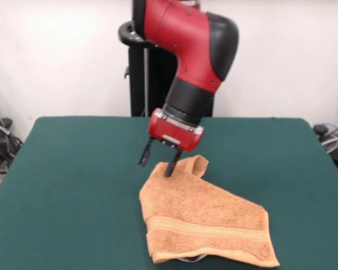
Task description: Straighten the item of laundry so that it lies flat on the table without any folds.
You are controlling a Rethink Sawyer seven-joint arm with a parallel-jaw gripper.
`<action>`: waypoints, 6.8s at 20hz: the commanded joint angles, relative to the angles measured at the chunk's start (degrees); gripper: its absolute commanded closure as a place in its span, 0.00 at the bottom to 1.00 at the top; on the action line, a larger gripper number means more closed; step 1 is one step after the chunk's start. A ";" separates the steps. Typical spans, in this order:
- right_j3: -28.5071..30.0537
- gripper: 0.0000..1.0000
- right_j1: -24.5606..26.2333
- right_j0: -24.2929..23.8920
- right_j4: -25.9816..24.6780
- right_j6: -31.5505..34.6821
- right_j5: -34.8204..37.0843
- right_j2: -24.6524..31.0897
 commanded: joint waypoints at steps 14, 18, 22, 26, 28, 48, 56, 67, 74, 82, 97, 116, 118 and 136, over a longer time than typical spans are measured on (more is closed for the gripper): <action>-2.62 0.00 -6.17 -0.45 -0.84 6.39 19.27 7.18; -1.75 0.00 -9.31 -0.96 -0.79 7.02 24.06 9.14; -1.62 0.00 -12.07 -2.06 -1.43 6.16 27.00 11.26; -2.51 0.00 -11.32 -0.74 -0.24 8.22 28.82 10.06; -2.17 0.00 -9.94 -0.86 0.11 9.21 27.97 9.95; 0.79 0.00 -1.22 -6.62 -4.92 9.14 9.58 14.86; 2.66 0.00 -3.43 -5.49 -2.45 10.59 16.12 14.16; 5.47 0.00 -6.86 -3.78 -0.65 12.55 21.16 12.98; 8.45 0.00 -5.85 -5.61 -0.86 14.26 16.75 14.63; 9.47 0.00 -0.85 -8.18 -1.66 16.44 6.65 18.14; 10.59 0.00 -5.20 -5.55 3.81 16.98 8.83 20.39; 8.28 0.00 -6.09 0.43 8.73 13.18 9.25 15.82; 6.36 0.00 -4.67 3.08 9.75 11.35 10.95 12.10; 2.39 0.00 -4.03 2.12 10.46 14.63 14.62 11.22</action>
